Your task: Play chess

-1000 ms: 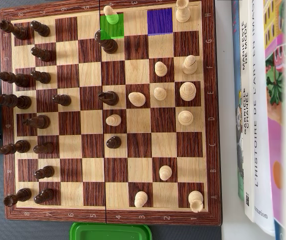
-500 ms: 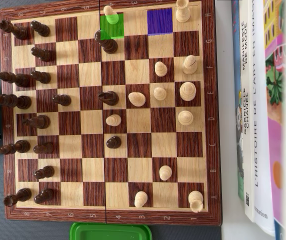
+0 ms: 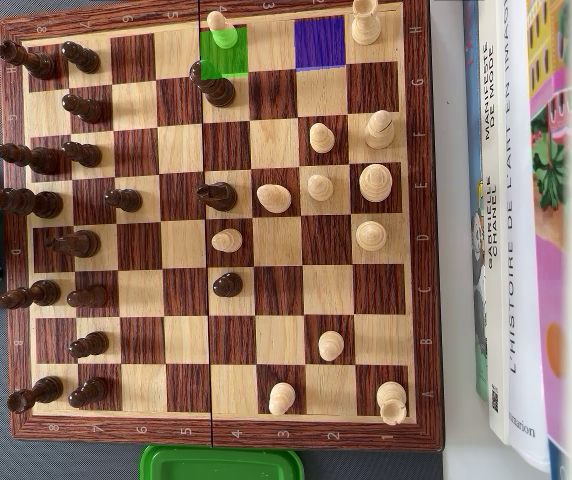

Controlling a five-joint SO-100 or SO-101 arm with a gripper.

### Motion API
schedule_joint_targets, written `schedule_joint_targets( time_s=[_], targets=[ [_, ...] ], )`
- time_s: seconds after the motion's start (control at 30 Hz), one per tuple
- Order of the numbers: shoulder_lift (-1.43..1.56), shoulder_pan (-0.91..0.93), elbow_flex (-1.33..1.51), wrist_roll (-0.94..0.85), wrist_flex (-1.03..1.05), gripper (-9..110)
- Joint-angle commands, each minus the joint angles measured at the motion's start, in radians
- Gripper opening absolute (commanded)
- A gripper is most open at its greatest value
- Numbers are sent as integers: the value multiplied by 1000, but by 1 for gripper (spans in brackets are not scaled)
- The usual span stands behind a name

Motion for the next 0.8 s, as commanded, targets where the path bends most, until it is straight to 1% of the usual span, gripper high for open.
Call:
schedule_joint_targets(
  time_s=[0.0, 0.2, 0.77],
  targets=[
    [-9, -6, 20, -5, -28, 15],
    [-9, -6, 20, -5, -100, 15],
    [-9, 0, 20, 5, -101, 15]
  ],
)
